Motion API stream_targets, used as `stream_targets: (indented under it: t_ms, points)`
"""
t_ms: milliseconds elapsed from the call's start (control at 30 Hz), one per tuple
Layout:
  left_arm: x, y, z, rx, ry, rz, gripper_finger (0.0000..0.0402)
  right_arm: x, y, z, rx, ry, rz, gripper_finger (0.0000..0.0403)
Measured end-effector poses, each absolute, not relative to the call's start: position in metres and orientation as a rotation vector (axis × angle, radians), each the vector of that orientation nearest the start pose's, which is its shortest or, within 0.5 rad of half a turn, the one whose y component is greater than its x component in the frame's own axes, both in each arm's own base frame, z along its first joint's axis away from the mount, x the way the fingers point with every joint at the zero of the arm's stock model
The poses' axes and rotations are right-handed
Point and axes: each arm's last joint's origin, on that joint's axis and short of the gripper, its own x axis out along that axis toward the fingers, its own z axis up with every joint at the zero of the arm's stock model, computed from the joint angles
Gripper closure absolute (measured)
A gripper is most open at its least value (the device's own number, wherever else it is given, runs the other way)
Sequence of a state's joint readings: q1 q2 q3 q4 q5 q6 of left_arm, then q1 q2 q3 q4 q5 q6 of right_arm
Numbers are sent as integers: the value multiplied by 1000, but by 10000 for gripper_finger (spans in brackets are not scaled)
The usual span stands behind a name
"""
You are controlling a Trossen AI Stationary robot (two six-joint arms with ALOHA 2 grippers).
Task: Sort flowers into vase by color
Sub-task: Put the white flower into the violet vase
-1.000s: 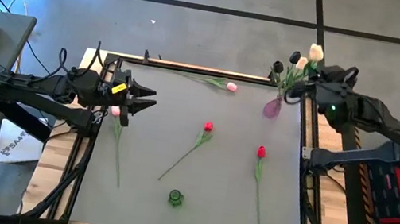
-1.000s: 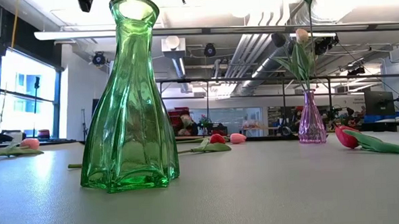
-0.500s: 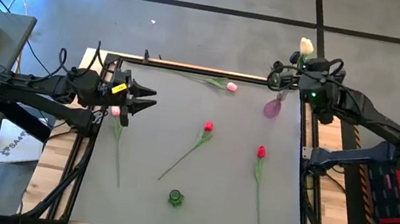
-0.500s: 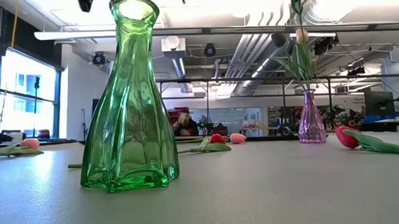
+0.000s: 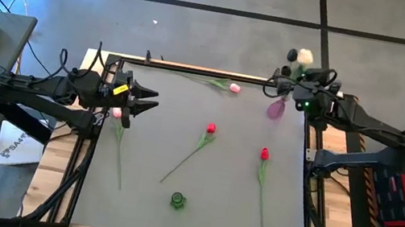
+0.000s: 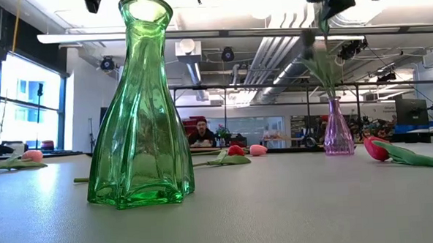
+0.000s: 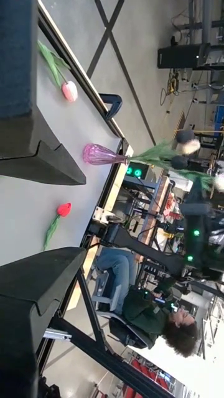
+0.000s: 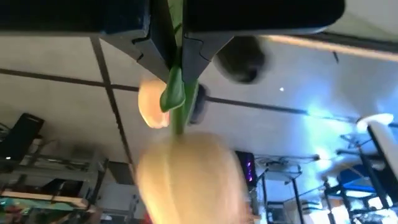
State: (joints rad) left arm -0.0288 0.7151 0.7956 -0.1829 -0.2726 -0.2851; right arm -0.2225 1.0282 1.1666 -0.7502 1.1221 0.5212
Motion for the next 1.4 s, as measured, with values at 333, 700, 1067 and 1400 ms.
stream_targets:
  t_ms: [333, 700, 1067, 1400]
  points:
    - [155, 3, 346, -268, 66, 256, 238, 171, -64, 387, 106, 224, -1338, 403]
    - [155, 3, 346, -268, 66, 256, 238, 162, -63, 415, 34, 219, -1354, 403]
    - [155, 3, 346, -268, 66, 256, 238, 156, -61, 425, 77, 205, -1336, 403]
    - [155, 3, 346, -268, 66, 256, 238, 152, -59, 411, 204, 267, -1314, 403]
